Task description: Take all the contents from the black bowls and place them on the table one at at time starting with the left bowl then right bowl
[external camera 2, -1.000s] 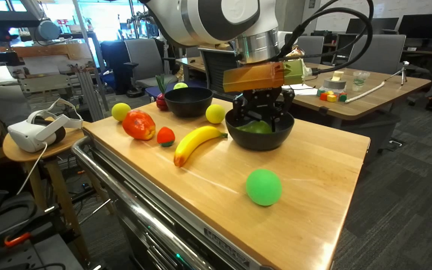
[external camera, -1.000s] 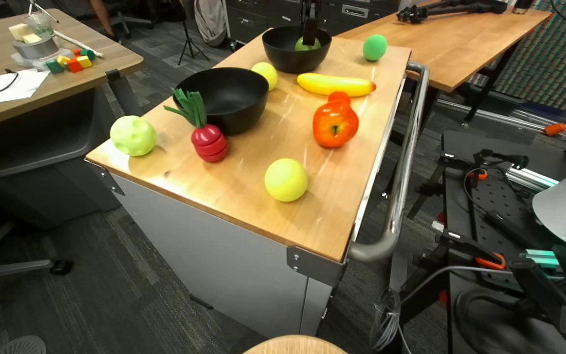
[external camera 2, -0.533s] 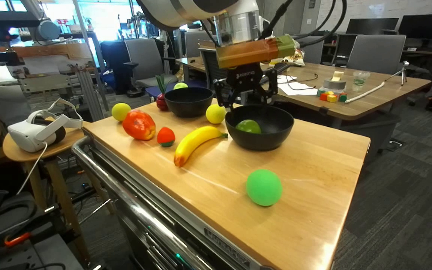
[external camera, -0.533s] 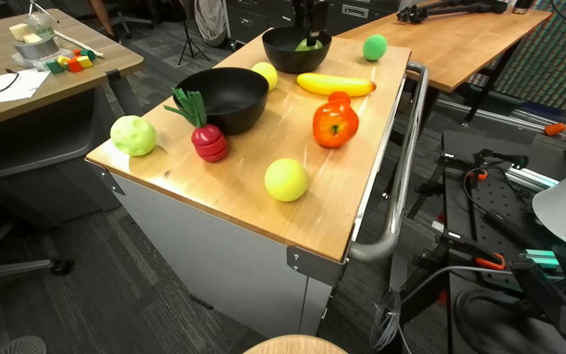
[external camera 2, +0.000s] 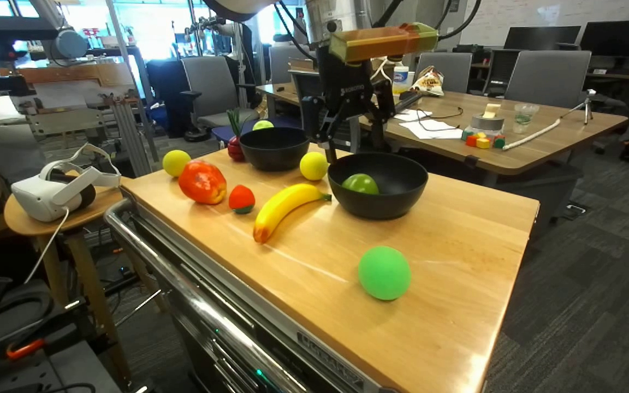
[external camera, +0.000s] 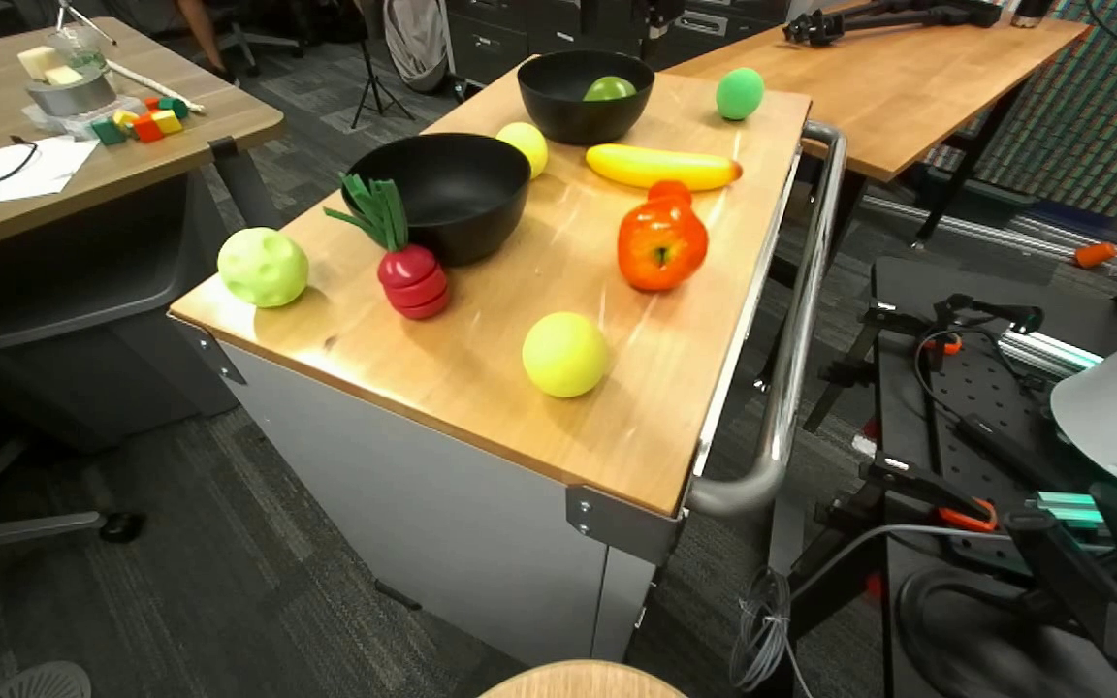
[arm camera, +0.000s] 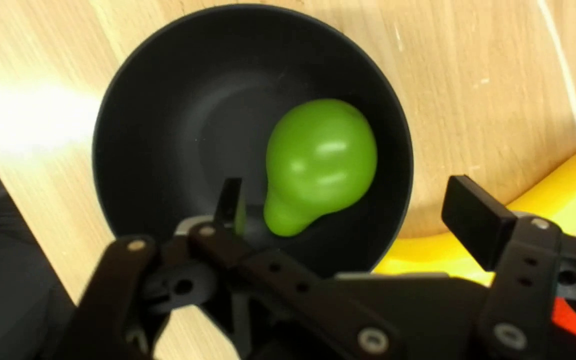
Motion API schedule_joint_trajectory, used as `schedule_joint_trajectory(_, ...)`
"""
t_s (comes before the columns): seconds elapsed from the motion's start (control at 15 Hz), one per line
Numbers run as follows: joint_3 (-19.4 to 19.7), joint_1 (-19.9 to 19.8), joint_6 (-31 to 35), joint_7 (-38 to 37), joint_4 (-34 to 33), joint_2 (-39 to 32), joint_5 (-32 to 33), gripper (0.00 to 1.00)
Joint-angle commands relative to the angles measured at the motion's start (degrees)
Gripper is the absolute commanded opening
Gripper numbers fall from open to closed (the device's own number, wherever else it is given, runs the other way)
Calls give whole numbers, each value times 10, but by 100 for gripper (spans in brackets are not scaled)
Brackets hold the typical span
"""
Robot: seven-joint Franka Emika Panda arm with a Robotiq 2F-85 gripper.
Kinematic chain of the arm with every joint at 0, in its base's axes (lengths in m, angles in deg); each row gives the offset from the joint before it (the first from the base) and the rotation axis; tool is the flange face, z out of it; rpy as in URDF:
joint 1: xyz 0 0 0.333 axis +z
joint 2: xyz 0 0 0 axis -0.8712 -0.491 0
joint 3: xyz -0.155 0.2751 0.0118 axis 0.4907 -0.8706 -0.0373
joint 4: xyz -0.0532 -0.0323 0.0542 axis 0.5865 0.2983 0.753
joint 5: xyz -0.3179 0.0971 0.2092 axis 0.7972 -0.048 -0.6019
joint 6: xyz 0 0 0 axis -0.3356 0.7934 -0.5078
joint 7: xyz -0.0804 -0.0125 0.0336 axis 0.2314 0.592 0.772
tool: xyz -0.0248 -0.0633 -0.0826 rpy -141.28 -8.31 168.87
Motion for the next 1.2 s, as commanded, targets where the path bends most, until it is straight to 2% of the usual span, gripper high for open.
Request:
schedule_joint_trajectory(0.0,8,-2,17,91,-11,-7,17,100)
schedule_joint_trajectory(0.33,18,-4,76,80,-19,-35,1,100)
schedule_joint_trajectory(1.0,21,-12,68,-34,-37,-70,-47,100)
schedule_joint_trajectory(1.13,25,-14,90,-53,-36,-80,-41,100)
